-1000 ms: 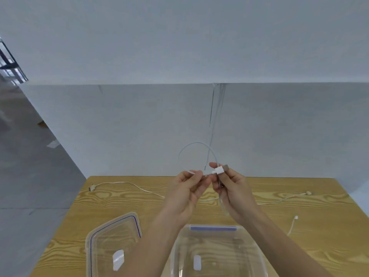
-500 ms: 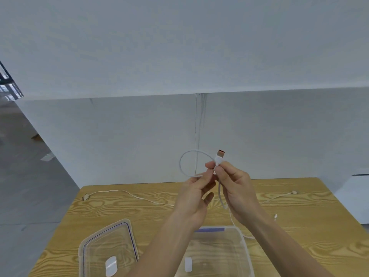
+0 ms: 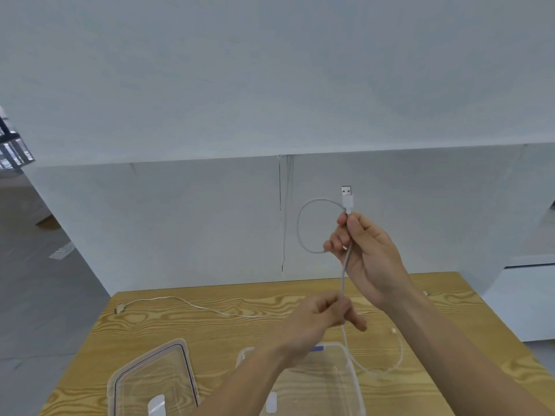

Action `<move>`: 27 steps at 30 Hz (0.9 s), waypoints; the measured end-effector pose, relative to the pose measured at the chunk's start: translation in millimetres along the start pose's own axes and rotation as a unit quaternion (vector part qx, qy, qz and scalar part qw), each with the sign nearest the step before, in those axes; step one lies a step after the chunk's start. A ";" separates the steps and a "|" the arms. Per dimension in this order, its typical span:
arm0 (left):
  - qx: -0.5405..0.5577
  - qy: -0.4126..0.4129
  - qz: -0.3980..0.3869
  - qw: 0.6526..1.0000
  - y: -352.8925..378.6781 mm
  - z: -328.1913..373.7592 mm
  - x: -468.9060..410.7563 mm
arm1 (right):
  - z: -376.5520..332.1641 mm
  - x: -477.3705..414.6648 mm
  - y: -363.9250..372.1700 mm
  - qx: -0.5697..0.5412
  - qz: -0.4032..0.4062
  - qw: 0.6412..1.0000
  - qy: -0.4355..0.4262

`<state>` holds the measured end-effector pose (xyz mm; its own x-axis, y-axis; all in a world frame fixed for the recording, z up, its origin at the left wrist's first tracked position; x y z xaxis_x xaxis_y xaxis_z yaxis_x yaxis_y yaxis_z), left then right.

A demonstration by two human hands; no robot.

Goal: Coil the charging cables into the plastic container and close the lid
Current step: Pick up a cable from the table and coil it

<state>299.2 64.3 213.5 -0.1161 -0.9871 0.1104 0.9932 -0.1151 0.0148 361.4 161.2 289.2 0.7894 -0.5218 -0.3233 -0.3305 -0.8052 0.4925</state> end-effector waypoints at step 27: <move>0.425 0.005 0.157 0.891 -43.8 55.8 -12.9 | -10.5 45.7 -63.7 0.143 0.049 0.988 0.032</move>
<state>257.1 88.3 266.9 0.1711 -0.9575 0.2322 0.6156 0.2880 0.7335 424.0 191.6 251.5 0.7739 -0.5902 -0.2295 -0.5330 -0.8028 0.2671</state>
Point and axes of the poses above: each hand's wrist, its own x-axis away from the middle knuckle, its own y-axis out of the palm, z = x × y, the point moved 2 cm from there along -x, towards the middle knuckle, and after that the axes turned 13 degrees about -z, right-handed, at the moved point
